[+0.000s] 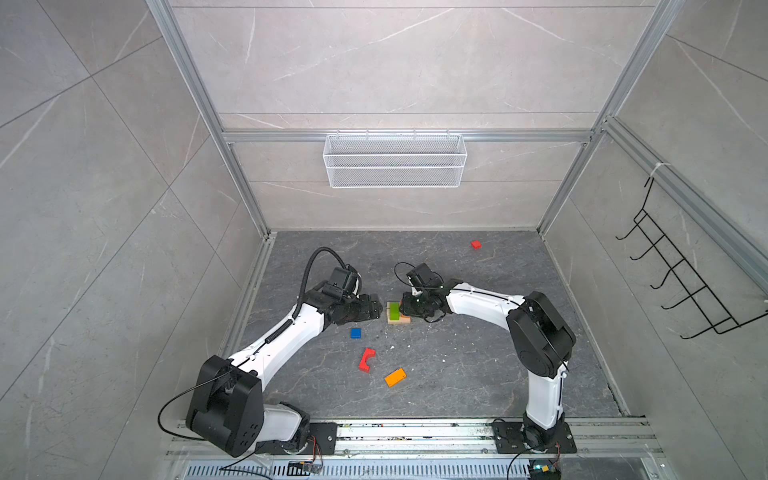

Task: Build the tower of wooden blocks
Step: 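Lower the orange block onto the top wood bar beside the green bar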

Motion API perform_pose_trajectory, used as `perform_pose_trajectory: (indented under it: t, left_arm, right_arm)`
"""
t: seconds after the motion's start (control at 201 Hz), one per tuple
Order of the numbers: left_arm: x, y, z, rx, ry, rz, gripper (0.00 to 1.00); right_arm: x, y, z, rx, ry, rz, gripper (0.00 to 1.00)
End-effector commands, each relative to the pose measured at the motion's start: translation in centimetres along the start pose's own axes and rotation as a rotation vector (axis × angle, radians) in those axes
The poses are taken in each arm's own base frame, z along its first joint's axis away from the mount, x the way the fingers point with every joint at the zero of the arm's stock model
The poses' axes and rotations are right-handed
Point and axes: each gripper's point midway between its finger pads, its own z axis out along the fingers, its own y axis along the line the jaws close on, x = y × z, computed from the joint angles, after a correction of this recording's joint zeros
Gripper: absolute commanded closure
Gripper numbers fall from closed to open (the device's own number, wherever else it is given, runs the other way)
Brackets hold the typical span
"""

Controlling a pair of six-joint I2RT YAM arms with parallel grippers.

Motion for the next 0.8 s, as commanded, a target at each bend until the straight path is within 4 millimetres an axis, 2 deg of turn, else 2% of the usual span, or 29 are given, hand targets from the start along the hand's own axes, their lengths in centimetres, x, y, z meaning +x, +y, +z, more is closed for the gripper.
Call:
perform_pose_trajectory:
  t: [0.0,0.363,0.792]
  left_arm:
    - [-0.83,-0.56,-0.76,0.027,-0.035,0.004,0.07]
    - [-0.86,-0.62,-0.56,0.027,-0.025,0.004,0.07]
    - [-0.81,-0.65,-0.30,0.028,-0.014,0.006,0.07]
  right_arm:
    - [0.03,0.22,0.58,-0.004,0.021,0.018,0.95]
    - [0.13,-0.04,0.92,0.007,0.026,0.021,0.92]
    - [-0.04,0.05,0.90,0.005,0.020,0.022,0.83]
